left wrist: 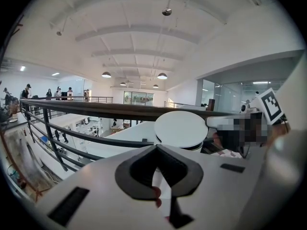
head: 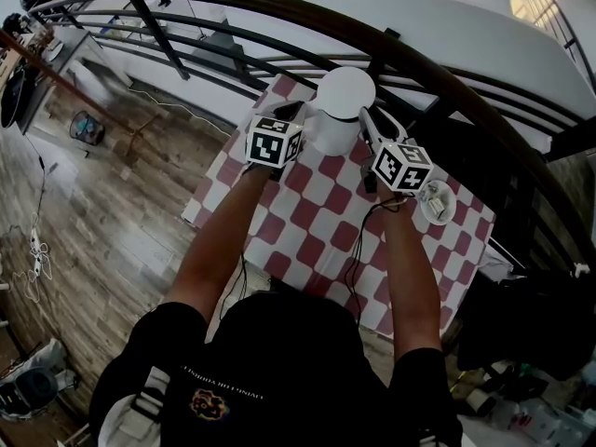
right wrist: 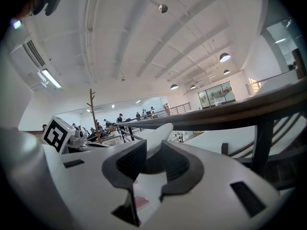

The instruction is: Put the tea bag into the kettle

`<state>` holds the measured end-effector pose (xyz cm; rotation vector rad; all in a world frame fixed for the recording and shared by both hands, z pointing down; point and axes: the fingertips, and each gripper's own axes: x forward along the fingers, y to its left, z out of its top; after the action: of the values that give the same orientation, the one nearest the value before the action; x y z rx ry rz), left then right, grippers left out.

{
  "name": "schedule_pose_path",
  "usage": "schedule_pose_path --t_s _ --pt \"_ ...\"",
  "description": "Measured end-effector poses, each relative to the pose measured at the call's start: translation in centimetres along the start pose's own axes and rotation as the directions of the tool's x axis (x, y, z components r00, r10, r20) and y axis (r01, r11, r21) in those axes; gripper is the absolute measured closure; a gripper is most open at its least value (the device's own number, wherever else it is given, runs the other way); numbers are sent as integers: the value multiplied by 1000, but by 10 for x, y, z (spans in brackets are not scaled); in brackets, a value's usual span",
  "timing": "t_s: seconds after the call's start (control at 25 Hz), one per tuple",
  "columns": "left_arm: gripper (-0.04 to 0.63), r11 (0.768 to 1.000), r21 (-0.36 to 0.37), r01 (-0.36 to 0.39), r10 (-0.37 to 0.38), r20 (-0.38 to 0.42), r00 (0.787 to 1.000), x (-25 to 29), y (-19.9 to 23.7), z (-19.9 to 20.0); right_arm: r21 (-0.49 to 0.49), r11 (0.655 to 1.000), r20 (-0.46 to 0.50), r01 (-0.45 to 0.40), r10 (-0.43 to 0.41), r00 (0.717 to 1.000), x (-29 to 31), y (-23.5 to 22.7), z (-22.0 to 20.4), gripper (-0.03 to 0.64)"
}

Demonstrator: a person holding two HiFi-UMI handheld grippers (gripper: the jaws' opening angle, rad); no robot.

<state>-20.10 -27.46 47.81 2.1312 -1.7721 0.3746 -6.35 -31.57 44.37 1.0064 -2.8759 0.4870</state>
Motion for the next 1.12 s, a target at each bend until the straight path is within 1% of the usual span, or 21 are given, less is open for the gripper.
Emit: schedule_pose_path --t_s 0.16,0.36,0.4,0.48,0.56,0.6,0.84,0.96,1.12 --pt "597 1000 2 3 -3 2 1000 0 0 0 -22 1000 14 -3 3 1000 0 5 6 531" --pt "597 1000 2 9 -9 5 1000 0 0 -1 -81 996 56 -23 28 998 0 23 24 531" --pt "597 1000 1 11 -11 7 1000 1 0 -1 -93 995 71 -35 42 997 -1 29 28 531" --pt "597 1000 2 11 -11 9 1000 1 0 0 -134 987 99 -83 97 990 -1 48 38 532" --pt "597 1000 5 9 -9 8 1000 1 0 0 -190 973 98 -133 153 983 3 70 45 532" --pt "597 1000 4 8 -8 7 1000 1 1 0 -207 968 91 -141 163 982 5 77 46 531" --pt "597 1000 10 20 -20 3 1000 0 -1 1 -182 977 114 -110 132 985 2 71 44 532" --pt "597 1000 20 16 -17 11 1000 0 -1 3 -180 977 111 -111 133 985 -1 70 44 532" --pt "597 999 29 32 -33 28 999 0 -3 2 -183 978 96 -102 121 988 -7 64 37 532"
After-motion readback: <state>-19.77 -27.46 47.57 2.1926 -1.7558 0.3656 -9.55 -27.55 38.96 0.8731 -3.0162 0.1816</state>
